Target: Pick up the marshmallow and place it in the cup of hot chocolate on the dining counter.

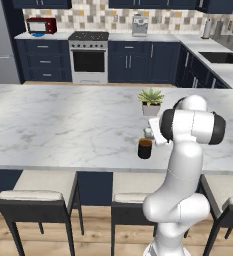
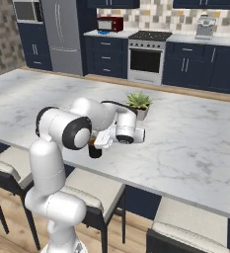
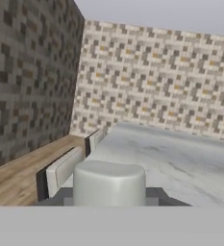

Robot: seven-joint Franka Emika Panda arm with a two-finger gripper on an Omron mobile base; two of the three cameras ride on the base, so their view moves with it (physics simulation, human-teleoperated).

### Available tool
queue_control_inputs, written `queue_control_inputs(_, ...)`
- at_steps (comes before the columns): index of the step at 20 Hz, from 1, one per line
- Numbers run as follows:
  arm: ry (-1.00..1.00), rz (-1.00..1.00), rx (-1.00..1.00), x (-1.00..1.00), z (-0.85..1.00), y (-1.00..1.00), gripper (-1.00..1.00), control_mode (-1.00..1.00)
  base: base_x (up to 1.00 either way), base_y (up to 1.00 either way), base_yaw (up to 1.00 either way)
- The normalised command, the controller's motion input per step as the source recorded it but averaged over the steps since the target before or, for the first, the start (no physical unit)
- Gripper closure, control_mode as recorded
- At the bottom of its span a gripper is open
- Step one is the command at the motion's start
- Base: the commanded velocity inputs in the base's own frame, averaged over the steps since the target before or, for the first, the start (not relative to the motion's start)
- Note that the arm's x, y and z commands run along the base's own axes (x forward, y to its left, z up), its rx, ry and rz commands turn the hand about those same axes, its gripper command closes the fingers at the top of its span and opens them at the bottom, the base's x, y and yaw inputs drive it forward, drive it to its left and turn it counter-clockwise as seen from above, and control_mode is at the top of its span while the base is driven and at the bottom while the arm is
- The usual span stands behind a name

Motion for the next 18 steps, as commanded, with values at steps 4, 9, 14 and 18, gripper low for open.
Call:
queue_control_inputs(4, 0.0, 0.0, 0.0, 0.0, -0.08, 0.0, 1.0, -1.0, 0.0, 0.0, 0.0)
queue_control_inputs(9, 0.0, 0.0, 0.0, -0.07, 0.0, -0.01, 1.0, -1.0, 0.0, 0.0, 0.0)
queue_control_inputs(14, 0.0, 0.0, 0.0, -0.07, -0.08, 0.0, 1.0, -1.0, 0.0, 0.0, 0.0)
queue_control_inputs(18, 0.0, 0.0, 0.0, -0.17, -0.01, 0.0, 1.0, -1.0, 0.0, 0.0, 0.0)
